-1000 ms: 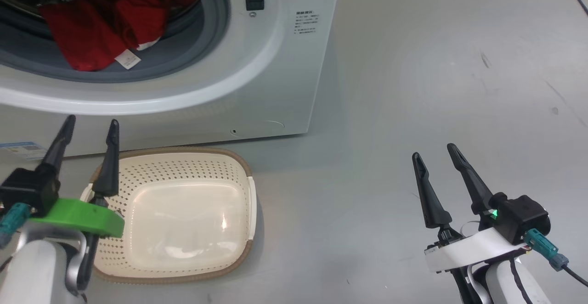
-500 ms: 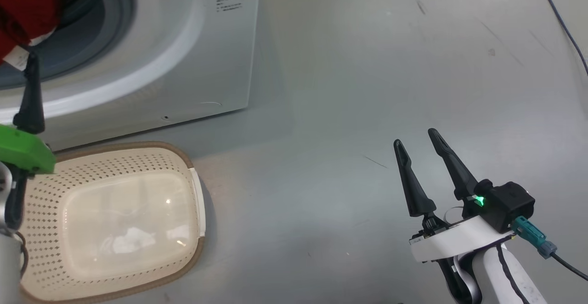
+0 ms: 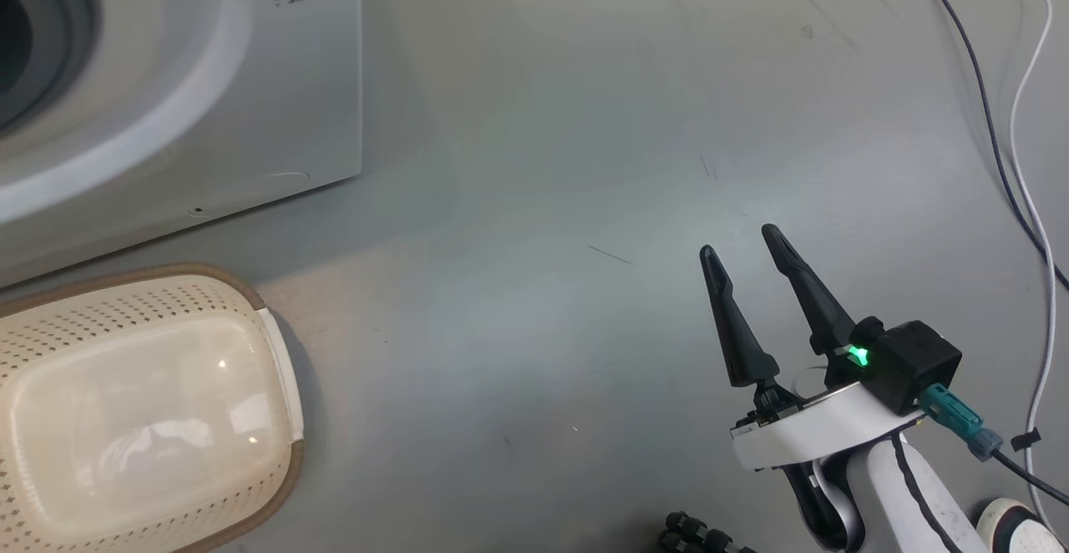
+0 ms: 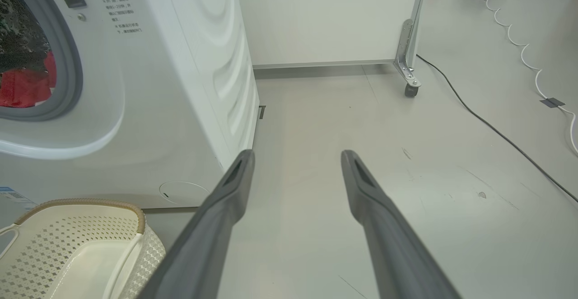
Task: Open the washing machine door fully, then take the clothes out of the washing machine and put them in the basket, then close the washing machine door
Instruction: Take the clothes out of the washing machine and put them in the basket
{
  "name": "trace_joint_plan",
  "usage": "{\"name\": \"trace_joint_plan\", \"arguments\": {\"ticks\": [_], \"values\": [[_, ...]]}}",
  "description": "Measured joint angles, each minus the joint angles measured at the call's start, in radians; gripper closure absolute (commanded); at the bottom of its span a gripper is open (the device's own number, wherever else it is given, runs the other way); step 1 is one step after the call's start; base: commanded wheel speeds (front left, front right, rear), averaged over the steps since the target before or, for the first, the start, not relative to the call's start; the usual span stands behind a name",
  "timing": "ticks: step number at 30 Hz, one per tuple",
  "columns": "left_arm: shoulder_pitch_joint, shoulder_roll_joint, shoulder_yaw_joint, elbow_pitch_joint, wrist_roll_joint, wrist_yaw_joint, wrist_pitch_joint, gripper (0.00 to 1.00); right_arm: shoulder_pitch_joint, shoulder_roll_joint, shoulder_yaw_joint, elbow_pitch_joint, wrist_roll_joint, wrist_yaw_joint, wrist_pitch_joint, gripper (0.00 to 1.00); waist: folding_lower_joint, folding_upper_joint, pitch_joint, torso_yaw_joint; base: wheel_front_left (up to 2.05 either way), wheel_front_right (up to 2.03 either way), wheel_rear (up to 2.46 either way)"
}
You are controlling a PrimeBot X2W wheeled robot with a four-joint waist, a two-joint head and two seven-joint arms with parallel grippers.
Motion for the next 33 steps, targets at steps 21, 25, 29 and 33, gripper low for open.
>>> {"name": "trace_joint_plan", "arguments": {"ticks": [21,25,29,33], "values": [[-0.187,0.082,-0.008,0.152,0.021,0.024,0.120,0.00,-0.032,0.005,0.022,-0.002,0.019,0.000,0.000,0.00,0.0000,0.0000,0.061,-0.066,0.00,0.00,0.00],[-0.218,0.094,-0.007,0.187,0.022,0.028,0.140,0.00,-0.034,0.005,0.030,-0.006,0.030,0.000,0.000,0.00,-0.0001,0.0000,0.073,-0.076,0.00,0.00,0.00],[-0.249,0.101,-0.008,0.217,0.031,0.045,0.160,0.00,-0.035,0.005,0.033,-0.010,0.038,0.000,0.000,0.00,-0.0001,0.0000,0.084,-0.084,0.00,0.00,0.00],[-0.264,0.107,-0.024,0.246,0.035,0.045,0.174,0.00,-0.036,0.006,0.033,-0.012,0.047,-0.001,0.000,0.00,-0.0001,0.0000,0.091,-0.088,0.00,0.00,0.00]]}}
